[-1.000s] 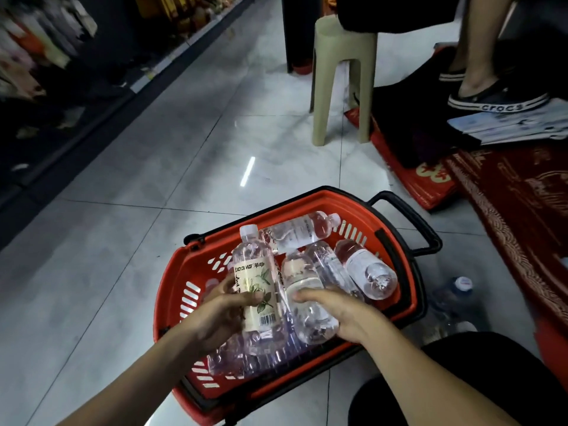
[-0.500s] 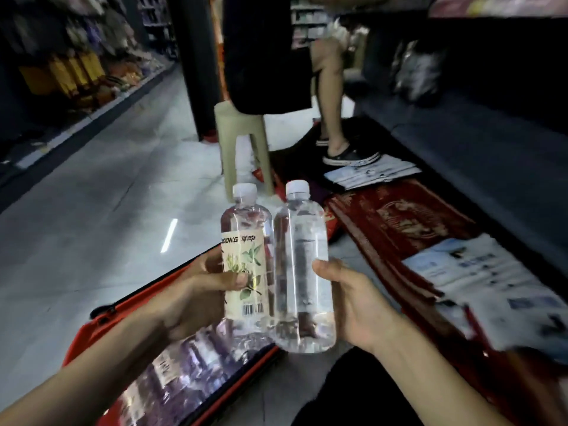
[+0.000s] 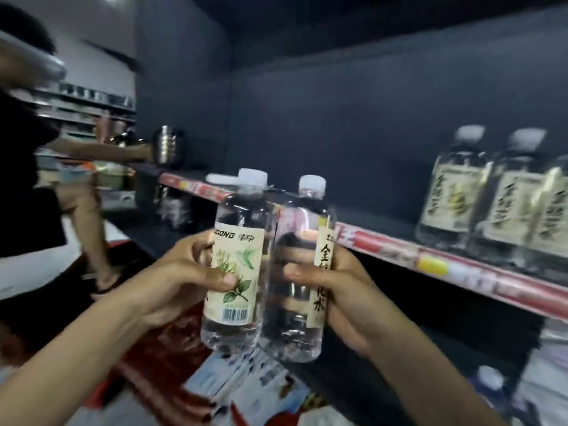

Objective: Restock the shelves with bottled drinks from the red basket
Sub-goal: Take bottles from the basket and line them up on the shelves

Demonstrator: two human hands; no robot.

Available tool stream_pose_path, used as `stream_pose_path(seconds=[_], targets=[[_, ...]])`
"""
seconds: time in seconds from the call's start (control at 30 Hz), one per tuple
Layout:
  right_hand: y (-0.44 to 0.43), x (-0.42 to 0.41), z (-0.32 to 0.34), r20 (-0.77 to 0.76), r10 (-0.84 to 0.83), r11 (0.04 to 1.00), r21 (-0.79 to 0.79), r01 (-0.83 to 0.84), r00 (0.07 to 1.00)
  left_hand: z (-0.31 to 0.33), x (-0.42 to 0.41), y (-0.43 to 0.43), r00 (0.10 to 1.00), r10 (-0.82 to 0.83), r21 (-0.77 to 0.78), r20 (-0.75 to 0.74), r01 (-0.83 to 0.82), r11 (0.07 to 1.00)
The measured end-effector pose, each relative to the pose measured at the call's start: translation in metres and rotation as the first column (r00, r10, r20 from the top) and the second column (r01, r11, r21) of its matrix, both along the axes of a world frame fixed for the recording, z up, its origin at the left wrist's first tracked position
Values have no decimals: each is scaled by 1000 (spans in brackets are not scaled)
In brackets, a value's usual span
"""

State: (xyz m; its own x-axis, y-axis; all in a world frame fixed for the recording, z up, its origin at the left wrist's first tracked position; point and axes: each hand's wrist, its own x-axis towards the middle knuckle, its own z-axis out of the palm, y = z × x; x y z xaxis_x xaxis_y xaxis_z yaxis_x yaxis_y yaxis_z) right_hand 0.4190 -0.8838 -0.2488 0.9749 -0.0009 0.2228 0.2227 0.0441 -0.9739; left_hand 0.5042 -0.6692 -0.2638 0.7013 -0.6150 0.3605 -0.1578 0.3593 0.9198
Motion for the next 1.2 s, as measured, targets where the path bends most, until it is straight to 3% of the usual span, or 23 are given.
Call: stream_pose_path(seconds=[0.23,0.4,0.57,0.8,0.97,1.2], targets=[[-63,-9,77,271,-417,888,-81,453,867,77,35,-109,954,-243,-74,173,259,963],[-89,19,103,394,-560,753,-125,646,729,102,75,-160,942,-276,-118,190,301,946],[-115,67,113,470,-622,640,-155,753,626,116,118,-197,958,-242,-130,154,263,956],[-146,135,100,460,-712,505,-189,842,530,126,165,-237,972,-226,-118,64,232,965],[-156,152,90,413,-767,422,-253,871,491,112,182,-255,980,-199,-62,-2,198,978],[-157,151,86,416,-769,348,-366,863,486,100,198,-261,957,-291,-53,-6,291,955]])
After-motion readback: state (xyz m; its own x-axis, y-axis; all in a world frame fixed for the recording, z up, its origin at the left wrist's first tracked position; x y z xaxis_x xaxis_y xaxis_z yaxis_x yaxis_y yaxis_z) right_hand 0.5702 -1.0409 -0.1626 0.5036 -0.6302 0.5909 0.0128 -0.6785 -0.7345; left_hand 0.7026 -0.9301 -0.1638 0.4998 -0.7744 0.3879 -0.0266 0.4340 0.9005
